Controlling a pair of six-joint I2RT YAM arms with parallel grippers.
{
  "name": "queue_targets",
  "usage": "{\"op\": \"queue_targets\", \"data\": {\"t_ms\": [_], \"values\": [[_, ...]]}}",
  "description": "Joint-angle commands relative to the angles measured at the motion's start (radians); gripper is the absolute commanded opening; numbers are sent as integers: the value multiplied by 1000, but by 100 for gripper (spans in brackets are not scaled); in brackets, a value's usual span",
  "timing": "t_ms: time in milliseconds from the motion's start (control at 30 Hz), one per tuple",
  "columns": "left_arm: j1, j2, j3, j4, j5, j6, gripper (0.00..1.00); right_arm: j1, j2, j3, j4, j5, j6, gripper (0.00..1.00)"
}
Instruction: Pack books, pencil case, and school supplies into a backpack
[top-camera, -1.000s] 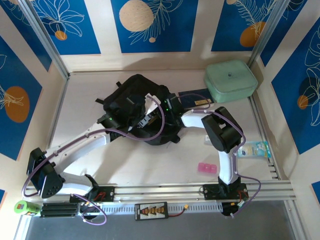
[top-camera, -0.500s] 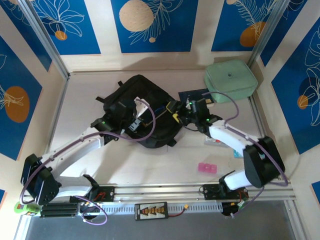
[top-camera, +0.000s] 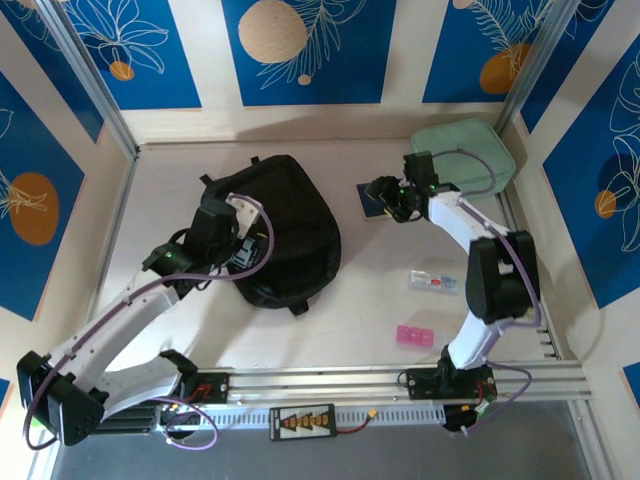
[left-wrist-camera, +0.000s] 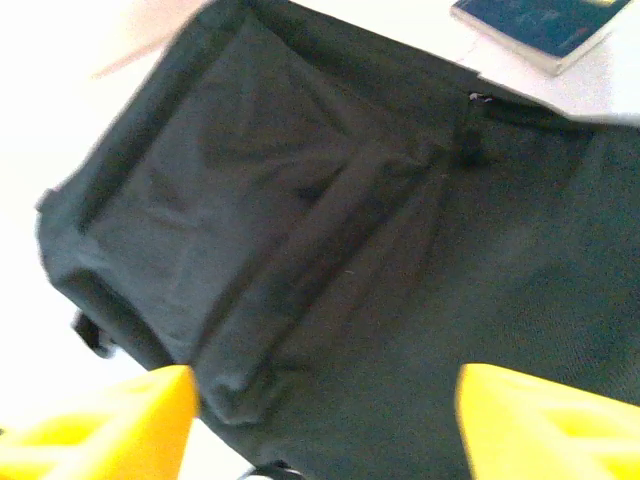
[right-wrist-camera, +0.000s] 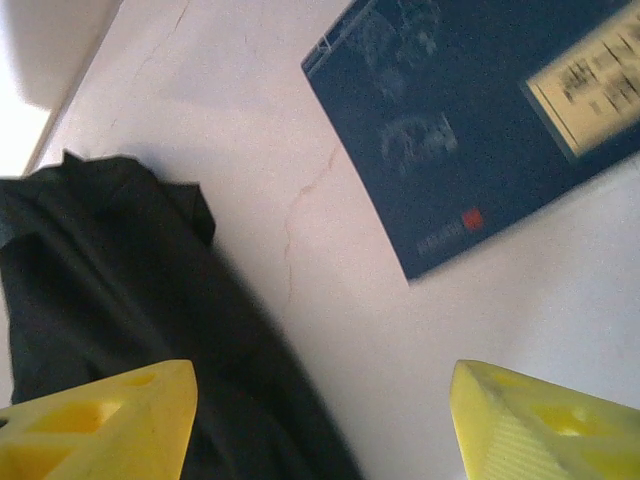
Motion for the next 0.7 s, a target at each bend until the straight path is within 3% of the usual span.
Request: {"op": "queue_targets", "data": {"t_ms": [0, 133, 333, 667], "values": [[13, -49, 4, -65, 141, -98, 82, -6, 140, 142, -93, 0, -56, 67], [19, -126, -2, -69, 194, -106, 92, -4, 297, 322, -147, -16, -49, 66], [25, -158, 2, -67, 159, -128, 99, 14, 430, 471, -216, 21, -38, 69], [24, -82, 12, -5, 147, -147, 100, 27, 479, 454, -261, 12, -39, 70]]}}
